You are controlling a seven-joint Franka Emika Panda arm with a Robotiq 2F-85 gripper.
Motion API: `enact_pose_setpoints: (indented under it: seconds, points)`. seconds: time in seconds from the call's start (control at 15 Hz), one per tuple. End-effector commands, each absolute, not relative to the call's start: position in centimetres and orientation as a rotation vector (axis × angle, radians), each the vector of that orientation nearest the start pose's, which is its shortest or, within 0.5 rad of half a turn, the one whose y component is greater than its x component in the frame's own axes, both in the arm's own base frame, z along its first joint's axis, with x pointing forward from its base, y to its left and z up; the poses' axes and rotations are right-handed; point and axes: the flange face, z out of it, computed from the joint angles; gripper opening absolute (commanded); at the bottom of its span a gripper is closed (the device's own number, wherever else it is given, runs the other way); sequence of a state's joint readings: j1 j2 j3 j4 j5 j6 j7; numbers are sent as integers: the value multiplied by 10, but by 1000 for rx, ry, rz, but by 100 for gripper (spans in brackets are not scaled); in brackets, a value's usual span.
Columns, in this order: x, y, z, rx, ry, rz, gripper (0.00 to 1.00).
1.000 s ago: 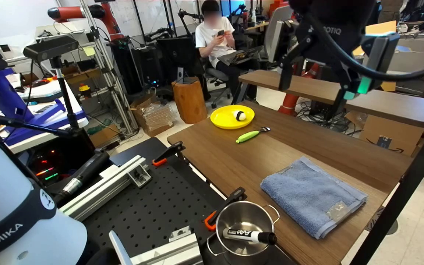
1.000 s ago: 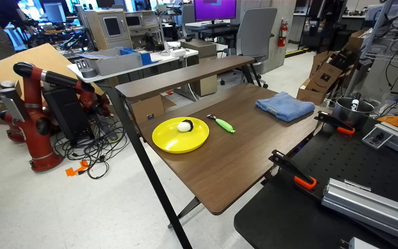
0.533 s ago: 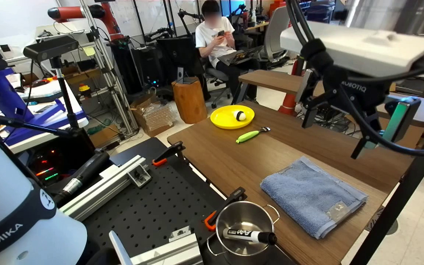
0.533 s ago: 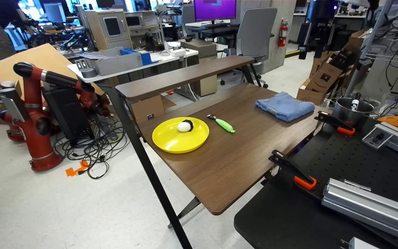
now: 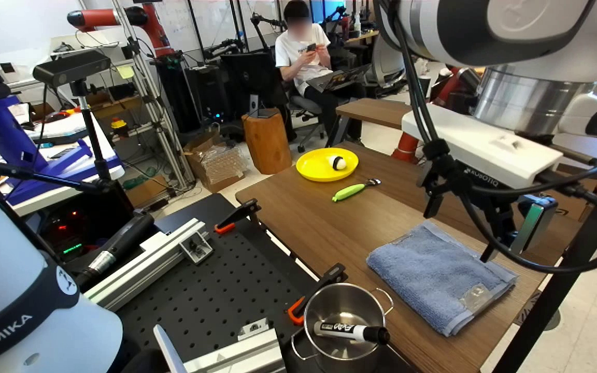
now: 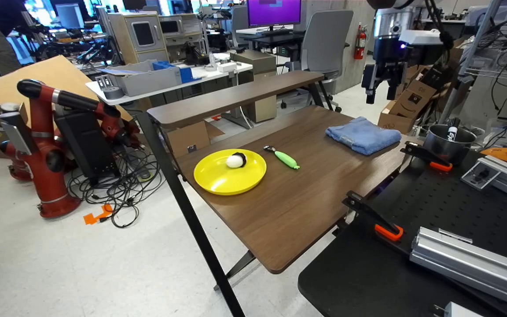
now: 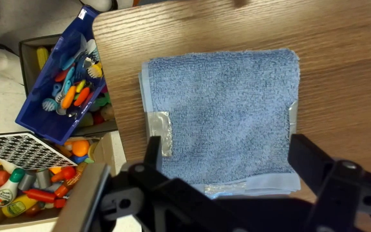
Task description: Slide the blue towel to the left
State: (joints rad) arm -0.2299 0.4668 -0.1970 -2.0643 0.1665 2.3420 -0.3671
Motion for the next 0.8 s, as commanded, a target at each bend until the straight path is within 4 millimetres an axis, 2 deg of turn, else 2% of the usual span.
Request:
enact_pose_setpoints:
  seconds: [0.0, 0.33, 0.73]
  points:
    - [539, -236, 165, -3059, 301, 241, 100]
    - [556, -221, 124, -3104, 319, 263, 100]
    - [570, -210, 95, -3163, 333, 292, 100]
